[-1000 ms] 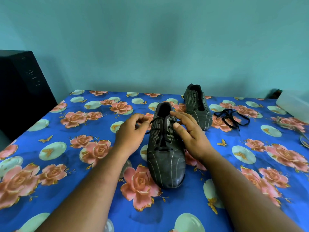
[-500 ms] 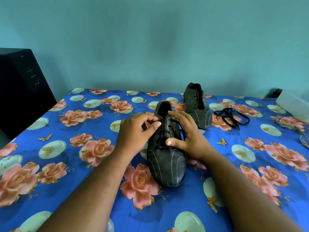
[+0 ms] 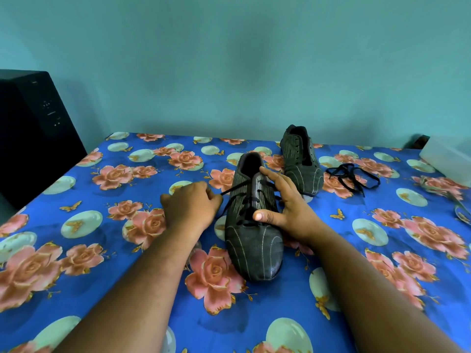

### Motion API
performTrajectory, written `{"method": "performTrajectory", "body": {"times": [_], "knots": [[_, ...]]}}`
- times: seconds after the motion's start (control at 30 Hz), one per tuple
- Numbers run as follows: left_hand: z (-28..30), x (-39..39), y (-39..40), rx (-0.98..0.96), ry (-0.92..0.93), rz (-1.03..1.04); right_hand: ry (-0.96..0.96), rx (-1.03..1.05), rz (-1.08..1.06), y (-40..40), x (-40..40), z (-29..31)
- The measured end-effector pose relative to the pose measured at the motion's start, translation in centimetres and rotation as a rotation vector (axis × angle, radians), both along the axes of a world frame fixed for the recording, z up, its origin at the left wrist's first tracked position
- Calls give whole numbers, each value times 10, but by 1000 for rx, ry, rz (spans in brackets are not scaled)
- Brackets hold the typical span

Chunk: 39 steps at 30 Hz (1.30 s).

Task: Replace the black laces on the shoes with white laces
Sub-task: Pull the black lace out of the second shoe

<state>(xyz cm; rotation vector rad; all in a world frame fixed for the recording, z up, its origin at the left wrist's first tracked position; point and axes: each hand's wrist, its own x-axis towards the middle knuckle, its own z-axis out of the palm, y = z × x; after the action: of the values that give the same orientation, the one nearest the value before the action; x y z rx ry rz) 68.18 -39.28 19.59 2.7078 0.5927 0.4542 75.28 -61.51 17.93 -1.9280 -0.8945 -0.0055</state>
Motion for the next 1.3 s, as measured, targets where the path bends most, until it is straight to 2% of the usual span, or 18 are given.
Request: {"method": "performTrajectory", "body": {"times": [0.07,0.13,0.23,0.33,0.4,0.5,0.63,0.73,0.8,0.9,1.0,1.13,1.23,1.3], "knots": [[1,2,-2,-126,-183,-145,-1,-4,-1,0,0,0],[1,4,-5,-320,-363,-382,-3,3,0,0,0,-1],[-2,3,-13,-270,-447,-503,-54,-17,-1,1,2,-3],[-2,2,-15,-194,-468,-466,-69,-63,12,1,4,-3],[-1,2,-16,-198,-417,-441,-53,-84,20,2,4,-1],[3,1,-18,-483,-347,-366,-40,-50,20,1,3,0],[11,1,-18,-856,-296,-160,-11,-51,24,1,0,0],[13,0,-16,-984,-273,-62,13,-45,24,1,-2,1],[13,-1,-14,-879,-264,-36,17,-45,18,1,-2,1],[9,1,-12,-563,-299,-110,-18,-65,13,0,-1,-1],[8,1,-8,-524,-448,-332,-26,-82,27,0,-1,1],[3,-1,-18,-342,-425,-439,-45,-93,35,-1,0,4],[0,2,-22,-340,-370,-454,-44,-73,46,-3,1,5],[2,3,-22,-483,-325,-460,-48,-75,53,-3,2,4]]}}
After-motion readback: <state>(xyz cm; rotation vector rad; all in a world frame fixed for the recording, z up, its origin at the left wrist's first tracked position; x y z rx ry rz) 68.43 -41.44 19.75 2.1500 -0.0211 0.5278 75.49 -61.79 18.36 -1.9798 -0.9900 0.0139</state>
